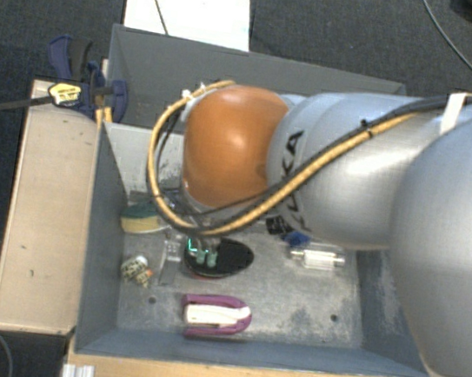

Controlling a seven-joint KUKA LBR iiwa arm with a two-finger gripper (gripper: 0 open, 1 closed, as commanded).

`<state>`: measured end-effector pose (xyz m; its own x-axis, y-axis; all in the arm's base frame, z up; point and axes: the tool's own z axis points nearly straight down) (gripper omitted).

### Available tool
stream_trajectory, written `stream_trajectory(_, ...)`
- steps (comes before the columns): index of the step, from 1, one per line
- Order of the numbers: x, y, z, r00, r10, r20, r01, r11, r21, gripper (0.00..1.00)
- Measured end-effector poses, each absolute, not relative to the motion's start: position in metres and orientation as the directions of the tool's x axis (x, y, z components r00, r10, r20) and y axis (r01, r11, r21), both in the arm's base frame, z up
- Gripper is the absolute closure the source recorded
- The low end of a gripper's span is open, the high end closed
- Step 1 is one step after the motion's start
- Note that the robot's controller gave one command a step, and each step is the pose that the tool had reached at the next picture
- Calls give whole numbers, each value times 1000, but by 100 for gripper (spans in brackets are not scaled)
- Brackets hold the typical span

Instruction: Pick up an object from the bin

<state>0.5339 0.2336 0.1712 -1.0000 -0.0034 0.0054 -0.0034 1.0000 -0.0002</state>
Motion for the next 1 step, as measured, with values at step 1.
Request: stream_trajectory(1, 560, 131, 67, -997, 71, 0, 71, 997, -2, 0)
